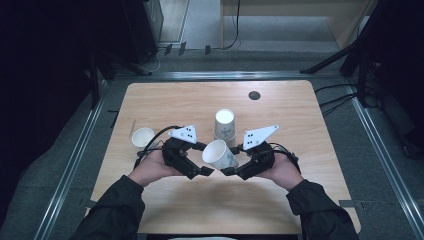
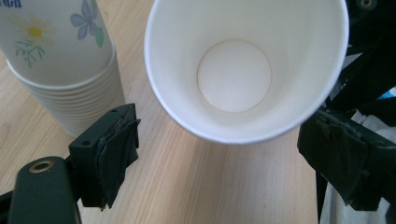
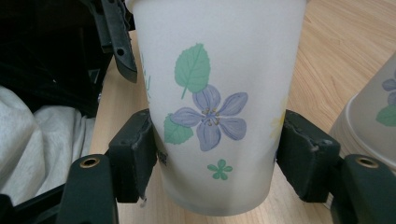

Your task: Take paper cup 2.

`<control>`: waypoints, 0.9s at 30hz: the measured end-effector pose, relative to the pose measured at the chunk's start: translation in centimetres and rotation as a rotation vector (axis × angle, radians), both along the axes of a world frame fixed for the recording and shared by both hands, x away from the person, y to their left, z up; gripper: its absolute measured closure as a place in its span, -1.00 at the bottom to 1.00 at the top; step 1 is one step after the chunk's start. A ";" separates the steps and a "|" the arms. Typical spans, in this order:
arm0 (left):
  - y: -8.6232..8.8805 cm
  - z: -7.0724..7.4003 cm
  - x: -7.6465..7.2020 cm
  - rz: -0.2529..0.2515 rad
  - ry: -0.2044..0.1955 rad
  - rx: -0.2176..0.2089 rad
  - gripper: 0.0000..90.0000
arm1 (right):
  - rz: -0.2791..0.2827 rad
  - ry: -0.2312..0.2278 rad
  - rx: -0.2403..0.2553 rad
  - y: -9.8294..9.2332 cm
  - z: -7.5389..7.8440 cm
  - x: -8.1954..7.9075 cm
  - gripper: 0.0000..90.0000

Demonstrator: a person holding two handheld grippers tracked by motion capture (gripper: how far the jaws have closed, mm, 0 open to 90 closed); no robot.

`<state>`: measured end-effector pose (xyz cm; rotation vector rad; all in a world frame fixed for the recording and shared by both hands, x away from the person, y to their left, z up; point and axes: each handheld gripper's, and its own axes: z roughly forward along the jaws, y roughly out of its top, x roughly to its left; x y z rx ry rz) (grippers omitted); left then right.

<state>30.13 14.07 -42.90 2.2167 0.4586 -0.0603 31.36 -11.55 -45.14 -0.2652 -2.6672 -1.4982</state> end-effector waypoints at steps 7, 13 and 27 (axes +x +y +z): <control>-0.2 0.4 0.1 -0.007 -0.009 -0.067 -0.71 | 0.016 0.007 0.012 0.4 -0.1 -0.1 -0.25; -0.6 0.5 -0.1 -0.010 -0.015 -0.082 -0.69 | 0.037 0.016 0.008 1.0 -0.3 -0.3 -0.25; -0.7 0.5 -0.3 -0.015 -0.021 -0.101 -0.51 | 0.043 0.030 0.002 1.2 -0.4 -0.4 -0.24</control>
